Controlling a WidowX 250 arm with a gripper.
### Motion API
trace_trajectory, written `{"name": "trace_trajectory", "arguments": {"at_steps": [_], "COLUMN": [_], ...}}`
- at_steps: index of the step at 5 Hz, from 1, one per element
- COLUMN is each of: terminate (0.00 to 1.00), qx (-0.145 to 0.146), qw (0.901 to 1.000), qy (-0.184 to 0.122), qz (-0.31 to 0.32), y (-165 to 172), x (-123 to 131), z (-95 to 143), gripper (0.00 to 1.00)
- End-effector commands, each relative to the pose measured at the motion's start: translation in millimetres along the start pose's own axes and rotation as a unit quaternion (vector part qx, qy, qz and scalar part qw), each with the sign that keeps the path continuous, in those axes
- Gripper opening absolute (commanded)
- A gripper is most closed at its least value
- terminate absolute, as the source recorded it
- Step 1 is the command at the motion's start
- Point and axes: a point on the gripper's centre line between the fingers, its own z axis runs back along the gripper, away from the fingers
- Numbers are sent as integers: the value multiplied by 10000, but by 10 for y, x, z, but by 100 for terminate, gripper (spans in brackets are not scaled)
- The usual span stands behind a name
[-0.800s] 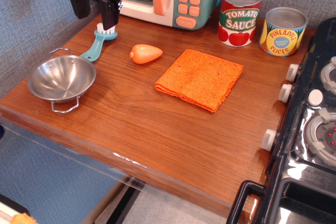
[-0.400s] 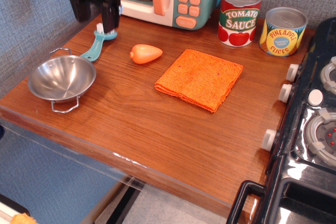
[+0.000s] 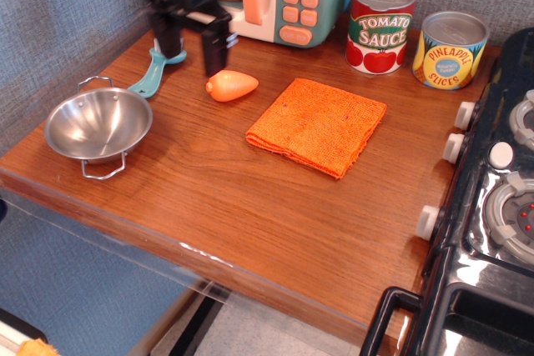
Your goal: PLACE THE ORANGE CLOTH AT THE CENTER EDGE OF THE TABLE
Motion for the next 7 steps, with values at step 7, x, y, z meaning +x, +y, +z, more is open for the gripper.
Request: {"name": "trace_trajectory", "arguments": {"at_steps": [7], "terminate": [0], "qx": [48], "qw": [9998], "qy": [-193], "qz": [95], "y": [-943], "x": [312], "z": [-532], "gripper": [100]}}
